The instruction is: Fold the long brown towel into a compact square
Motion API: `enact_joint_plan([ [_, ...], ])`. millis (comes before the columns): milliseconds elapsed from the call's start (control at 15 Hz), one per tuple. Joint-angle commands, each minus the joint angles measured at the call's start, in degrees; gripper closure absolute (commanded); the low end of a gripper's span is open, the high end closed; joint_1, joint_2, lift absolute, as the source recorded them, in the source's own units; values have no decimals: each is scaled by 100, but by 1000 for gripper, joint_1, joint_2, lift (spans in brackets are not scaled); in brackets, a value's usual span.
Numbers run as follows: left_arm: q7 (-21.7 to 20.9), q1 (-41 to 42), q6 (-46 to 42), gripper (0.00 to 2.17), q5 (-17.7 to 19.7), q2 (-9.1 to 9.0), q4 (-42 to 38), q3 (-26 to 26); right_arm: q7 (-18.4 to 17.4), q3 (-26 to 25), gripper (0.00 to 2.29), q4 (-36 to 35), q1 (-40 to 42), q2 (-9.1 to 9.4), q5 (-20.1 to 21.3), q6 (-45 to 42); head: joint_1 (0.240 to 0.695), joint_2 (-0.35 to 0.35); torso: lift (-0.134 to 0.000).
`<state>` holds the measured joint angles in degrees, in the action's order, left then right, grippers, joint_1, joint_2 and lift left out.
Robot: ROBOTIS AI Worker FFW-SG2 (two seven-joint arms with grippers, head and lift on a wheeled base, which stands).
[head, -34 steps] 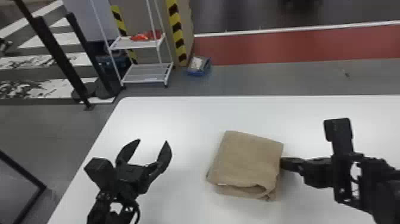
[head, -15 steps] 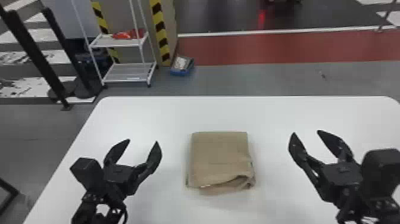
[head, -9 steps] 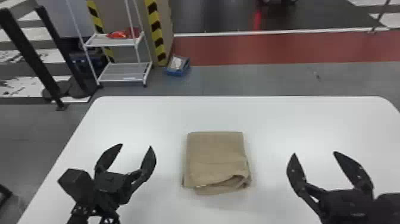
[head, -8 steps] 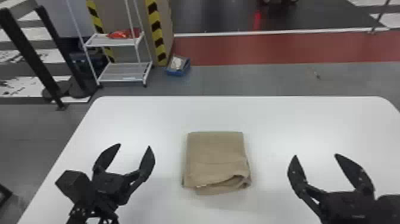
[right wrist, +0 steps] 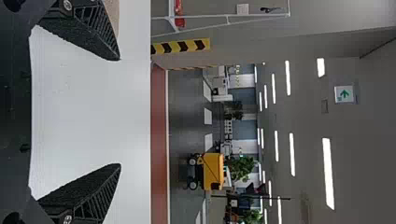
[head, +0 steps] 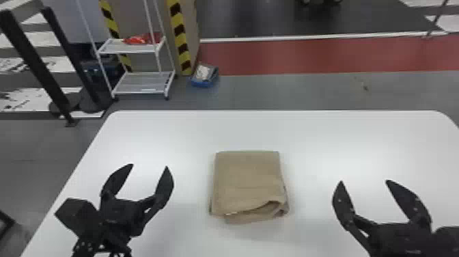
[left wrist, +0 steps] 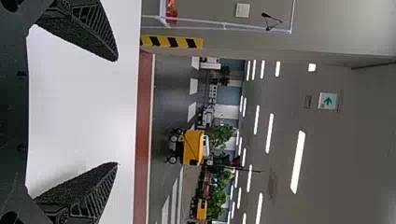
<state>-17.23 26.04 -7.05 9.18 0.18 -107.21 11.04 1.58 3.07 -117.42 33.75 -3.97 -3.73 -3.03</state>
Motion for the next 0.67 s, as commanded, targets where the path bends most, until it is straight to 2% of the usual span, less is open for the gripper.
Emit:
enact_joint_plan([
  [0,0,23,-2,80,14,-32,-10,21,0,9,70,0,0,-16,-5,18,695,105,-118],
  [600,-9,85,16,80,5,-32,-107,30,-9,0,83,44,0,-113,-93,0,695,107,-118],
])
